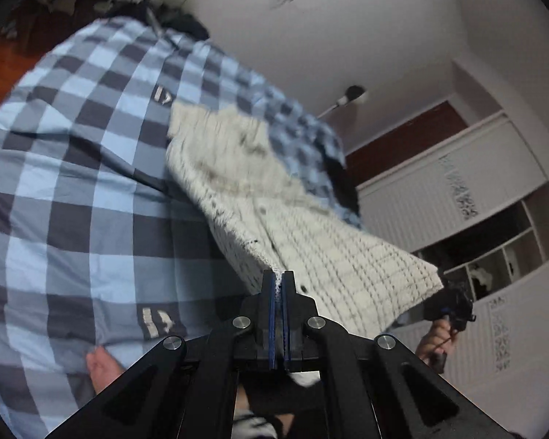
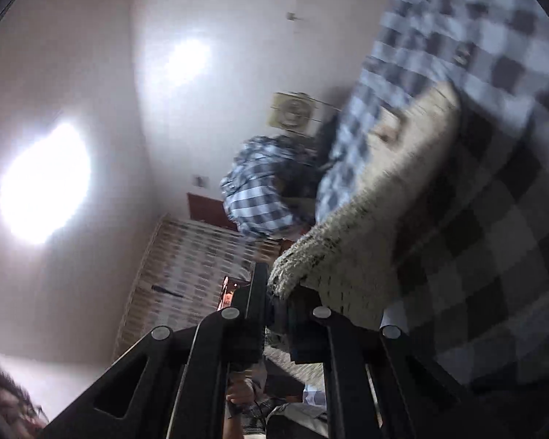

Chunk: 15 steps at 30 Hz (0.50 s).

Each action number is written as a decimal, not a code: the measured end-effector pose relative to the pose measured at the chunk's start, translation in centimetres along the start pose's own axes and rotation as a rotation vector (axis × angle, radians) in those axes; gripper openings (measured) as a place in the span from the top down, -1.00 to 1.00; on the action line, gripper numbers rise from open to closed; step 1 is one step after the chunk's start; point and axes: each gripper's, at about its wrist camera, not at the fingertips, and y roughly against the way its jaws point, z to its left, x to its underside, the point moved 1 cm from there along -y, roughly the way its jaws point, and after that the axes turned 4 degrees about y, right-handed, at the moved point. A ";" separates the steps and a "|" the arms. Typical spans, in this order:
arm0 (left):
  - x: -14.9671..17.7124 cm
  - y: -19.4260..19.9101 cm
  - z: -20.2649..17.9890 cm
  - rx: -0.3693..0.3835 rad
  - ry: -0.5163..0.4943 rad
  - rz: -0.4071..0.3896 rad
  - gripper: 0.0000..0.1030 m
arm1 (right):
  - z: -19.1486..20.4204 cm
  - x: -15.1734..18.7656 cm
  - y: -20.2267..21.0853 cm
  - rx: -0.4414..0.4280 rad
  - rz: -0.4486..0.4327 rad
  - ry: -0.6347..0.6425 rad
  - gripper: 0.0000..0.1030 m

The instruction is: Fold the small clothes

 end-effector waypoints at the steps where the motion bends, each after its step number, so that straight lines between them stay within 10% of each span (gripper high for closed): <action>1: 1.0 1.3 -0.3 0.004 -0.001 -0.015 0.96 | 1.3 0.4 1.1 -0.005 -0.003 0.025 0.89; 10: 11.6 9.2 -1.6 0.048 0.055 -0.107 0.96 | 9.3 6.6 11.3 0.088 -0.042 0.181 0.90; 15: 6.8 4.2 -1.3 -0.039 0.048 -0.068 0.96 | 7.6 4.8 7.6 0.210 0.021 0.112 0.90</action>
